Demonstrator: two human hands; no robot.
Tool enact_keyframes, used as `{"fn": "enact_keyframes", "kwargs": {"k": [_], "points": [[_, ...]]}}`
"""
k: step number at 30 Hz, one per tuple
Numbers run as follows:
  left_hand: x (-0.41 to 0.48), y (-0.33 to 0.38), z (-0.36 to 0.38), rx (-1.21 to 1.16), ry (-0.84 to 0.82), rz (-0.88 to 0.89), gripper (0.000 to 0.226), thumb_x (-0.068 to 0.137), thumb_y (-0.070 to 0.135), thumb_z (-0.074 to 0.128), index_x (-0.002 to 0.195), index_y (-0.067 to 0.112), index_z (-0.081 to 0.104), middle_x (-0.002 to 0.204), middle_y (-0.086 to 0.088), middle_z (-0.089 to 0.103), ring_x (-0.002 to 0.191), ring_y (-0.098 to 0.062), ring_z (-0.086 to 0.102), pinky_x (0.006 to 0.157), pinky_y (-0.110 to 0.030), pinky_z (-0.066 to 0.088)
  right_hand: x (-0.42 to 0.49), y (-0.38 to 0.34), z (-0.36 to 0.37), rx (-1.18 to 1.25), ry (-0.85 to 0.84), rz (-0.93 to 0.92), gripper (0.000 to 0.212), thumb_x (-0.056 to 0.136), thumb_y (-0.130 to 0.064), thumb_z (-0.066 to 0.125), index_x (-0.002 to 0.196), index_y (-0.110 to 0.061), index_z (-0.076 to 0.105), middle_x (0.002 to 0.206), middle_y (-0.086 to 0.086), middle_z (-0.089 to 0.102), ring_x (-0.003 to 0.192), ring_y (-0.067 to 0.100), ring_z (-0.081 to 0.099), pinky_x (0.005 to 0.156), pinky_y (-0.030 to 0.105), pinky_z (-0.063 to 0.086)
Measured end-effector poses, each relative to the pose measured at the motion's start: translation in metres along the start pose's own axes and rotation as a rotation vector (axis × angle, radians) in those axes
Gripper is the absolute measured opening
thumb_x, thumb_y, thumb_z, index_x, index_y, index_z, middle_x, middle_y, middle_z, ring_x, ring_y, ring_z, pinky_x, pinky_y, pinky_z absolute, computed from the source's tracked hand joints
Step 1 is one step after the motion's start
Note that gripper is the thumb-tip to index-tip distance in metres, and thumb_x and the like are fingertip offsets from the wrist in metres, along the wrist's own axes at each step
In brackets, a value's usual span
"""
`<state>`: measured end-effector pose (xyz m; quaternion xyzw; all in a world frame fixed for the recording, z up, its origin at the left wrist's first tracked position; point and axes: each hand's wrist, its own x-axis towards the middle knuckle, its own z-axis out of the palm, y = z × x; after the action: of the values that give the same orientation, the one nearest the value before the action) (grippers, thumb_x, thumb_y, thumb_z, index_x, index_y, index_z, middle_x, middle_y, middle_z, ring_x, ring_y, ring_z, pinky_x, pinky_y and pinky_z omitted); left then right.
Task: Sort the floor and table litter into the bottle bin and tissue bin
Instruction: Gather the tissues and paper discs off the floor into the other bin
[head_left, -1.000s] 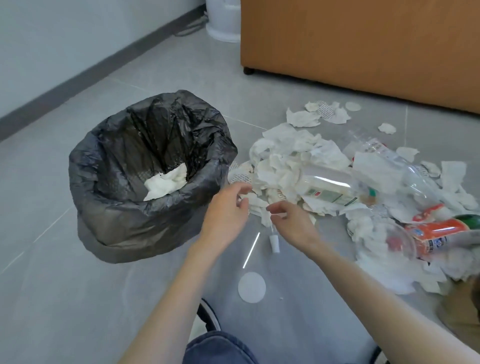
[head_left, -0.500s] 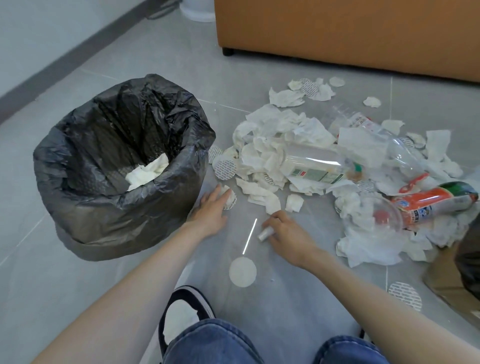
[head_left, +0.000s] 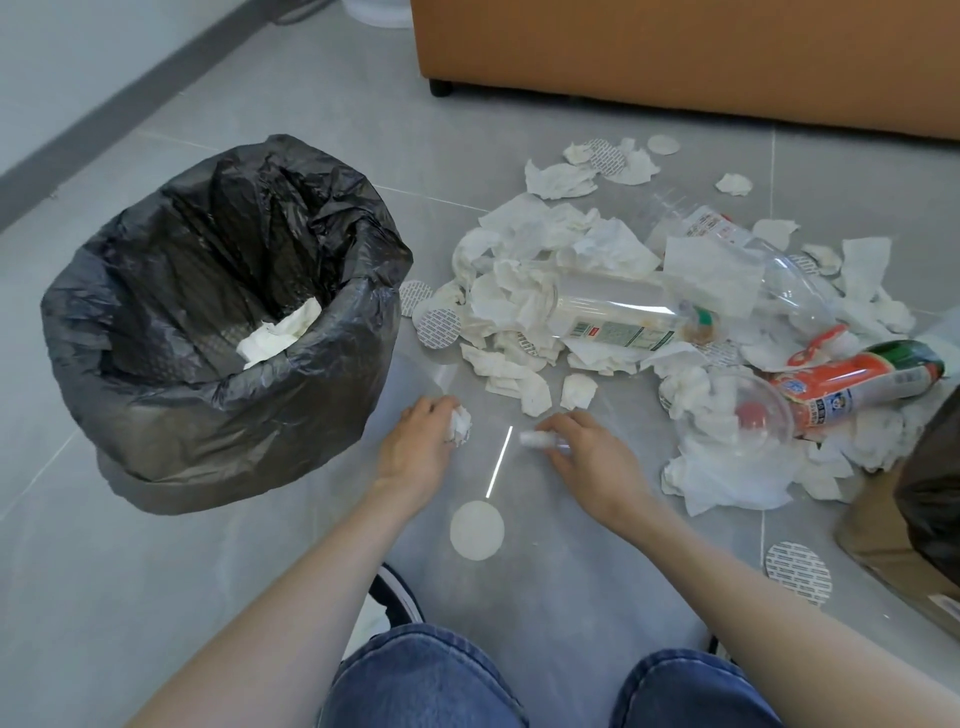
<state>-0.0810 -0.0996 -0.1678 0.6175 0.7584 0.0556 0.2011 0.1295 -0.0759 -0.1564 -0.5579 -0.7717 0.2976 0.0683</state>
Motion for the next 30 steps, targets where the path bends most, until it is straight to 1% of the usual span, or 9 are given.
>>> {"fn": "enact_keyframes", "kwargs": {"k": [4,6,8,11,13,17,23,27,30], "points": [[-0.003,0.004,0.007,0.078,-0.026,-0.016,0.05,0.094,0.019,0.049,0.141,0.018,0.034,0.13,-0.01,0.043,0.119,-0.027,0.043,0.092,-0.036,0.043,0.005,-0.011,-0.004,0.128,0.065,0.087,0.026,0.097,-0.032,0.048,0.122,-0.025,0.054,0.113,-0.006,0.054,0.097,0.017,0.055,0.071,0.03,0.039],[-0.001,0.005,0.007,0.045,-0.047,-0.05,0.048,0.093,0.019,0.051,0.139,0.015,0.038,0.128,-0.012,0.044,0.119,-0.028,0.042,0.092,-0.035,0.04,0.007,-0.015,-0.006,0.208,0.084,0.124,0.026,0.096,-0.03,0.05,0.122,-0.025,0.055,0.114,-0.007,0.055,0.094,0.014,0.051,0.072,0.028,0.036],[0.001,0.005,0.006,0.016,-0.042,-0.06,0.047,0.09,0.019,0.058,0.134,0.012,0.043,0.129,-0.012,0.042,0.121,-0.029,0.039,0.094,-0.034,0.038,0.008,-0.018,-0.007,0.294,0.099,0.151,0.025,0.095,-0.029,0.051,0.12,-0.024,0.057,0.114,-0.008,0.056,0.093,0.012,0.051,0.074,0.027,0.037],[0.005,0.004,0.002,0.012,-0.022,-0.065,0.05,0.086,0.019,0.066,0.13,0.008,0.046,0.137,-0.012,0.028,0.126,-0.028,0.03,0.103,-0.033,0.035,0.01,-0.02,-0.005,0.378,0.103,0.163,0.023,0.094,-0.027,0.054,0.116,-0.022,0.059,0.112,-0.006,0.059,0.1,0.014,0.054,0.081,0.028,0.043],[0.007,0.003,0.0,0.013,-0.053,-0.045,0.05,0.085,0.018,0.067,0.129,0.006,0.045,0.139,-0.012,0.028,0.127,-0.028,0.031,0.105,-0.034,0.035,0.012,-0.021,-0.003,0.408,0.103,0.171,0.022,0.093,-0.026,0.056,0.114,-0.021,0.061,0.11,-0.005,0.061,0.102,0.015,0.055,0.084,0.03,0.045],[0.008,0.004,-0.001,-0.016,-0.093,-0.015,0.044,0.085,0.017,0.066,0.124,0.008,0.046,0.13,-0.01,0.039,0.12,-0.028,0.038,0.098,-0.031,0.036,0.012,-0.024,-0.001,0.429,0.097,0.186,0.021,0.093,-0.027,0.055,0.112,-0.018,0.06,0.108,-0.005,0.06,0.096,0.018,0.057,0.079,0.031,0.045],[0.008,0.006,0.0,-0.156,-0.171,-0.16,0.061,0.078,0.021,0.073,0.128,0.012,0.039,0.132,-0.014,0.03,0.124,-0.03,0.029,0.101,-0.03,0.031,0.011,-0.024,0.0,0.475,0.096,0.229,0.024,0.092,-0.027,0.055,0.114,-0.018,0.058,0.109,-0.005,0.058,0.093,0.015,0.054,0.074,0.026,0.038],[0.002,0.004,0.006,-0.144,-0.2,-0.132,0.045,0.086,0.025,0.065,0.121,0.004,0.045,0.129,-0.013,0.026,0.124,-0.027,0.024,0.103,-0.025,0.026,0.009,-0.023,-0.004,0.504,0.102,0.245,0.025,0.093,-0.028,0.056,0.116,-0.018,0.057,0.108,-0.007,0.057,0.093,0.013,0.053,0.075,0.025,0.037],[-0.005,0.007,0.001,-0.203,-0.147,-0.12,0.038,0.091,0.029,0.058,0.117,0.004,0.046,0.125,-0.013,0.033,0.122,-0.028,0.028,0.1,-0.028,0.029,0.011,-0.024,-0.009,0.528,0.129,0.242,0.022,0.093,-0.028,0.056,0.114,-0.02,0.056,0.102,-0.011,0.054,0.09,0.011,0.051,0.075,0.024,0.036]]}}
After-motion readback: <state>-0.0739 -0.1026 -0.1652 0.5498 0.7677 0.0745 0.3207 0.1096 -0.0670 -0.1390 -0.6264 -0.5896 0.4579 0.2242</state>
